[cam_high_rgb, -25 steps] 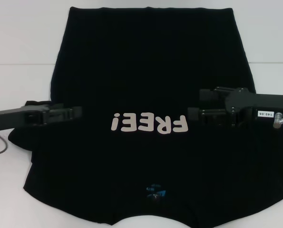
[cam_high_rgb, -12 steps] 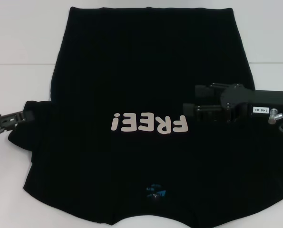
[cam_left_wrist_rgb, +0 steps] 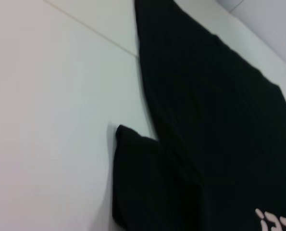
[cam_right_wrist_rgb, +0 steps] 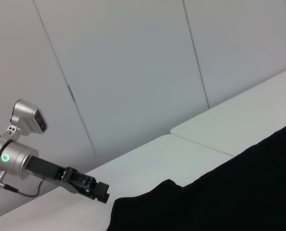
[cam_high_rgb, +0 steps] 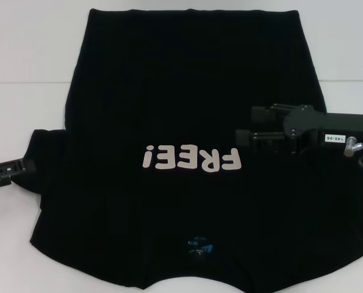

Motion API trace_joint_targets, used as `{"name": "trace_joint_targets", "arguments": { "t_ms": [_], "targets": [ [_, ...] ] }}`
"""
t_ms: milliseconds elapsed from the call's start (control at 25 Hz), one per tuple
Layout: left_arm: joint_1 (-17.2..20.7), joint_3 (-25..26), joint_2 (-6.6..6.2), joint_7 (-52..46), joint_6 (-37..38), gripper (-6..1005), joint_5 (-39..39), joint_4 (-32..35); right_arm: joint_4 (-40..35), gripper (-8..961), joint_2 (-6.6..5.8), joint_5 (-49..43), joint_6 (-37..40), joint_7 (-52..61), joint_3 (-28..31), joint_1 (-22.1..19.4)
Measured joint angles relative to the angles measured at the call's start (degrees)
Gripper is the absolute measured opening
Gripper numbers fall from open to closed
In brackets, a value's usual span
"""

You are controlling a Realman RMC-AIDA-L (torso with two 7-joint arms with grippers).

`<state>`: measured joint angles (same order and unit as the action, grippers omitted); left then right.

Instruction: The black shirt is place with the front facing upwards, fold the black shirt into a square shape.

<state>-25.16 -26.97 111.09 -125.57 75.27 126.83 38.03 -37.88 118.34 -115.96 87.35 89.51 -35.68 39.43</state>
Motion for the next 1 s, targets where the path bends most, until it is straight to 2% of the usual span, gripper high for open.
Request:
{"name": "trace_joint_targets", "arguments": {
  "t_ms": [400, 1000],
  "targets": [
    [-2.20, -0.23, -0.01, -0.41, -3.08, 932, 3.77, -2.41, 0.09, 927, -0.24, 0.54, -0.08, -0.10, 0.09, -0.11],
    [-2.44, -0.18, 0.26, -0.99, -3.89, 932, 5.27, -2.71, 0.09, 923, -0.44, 1.47, -0.07, -0.13, 0.26, -0.51]
  ]
}}
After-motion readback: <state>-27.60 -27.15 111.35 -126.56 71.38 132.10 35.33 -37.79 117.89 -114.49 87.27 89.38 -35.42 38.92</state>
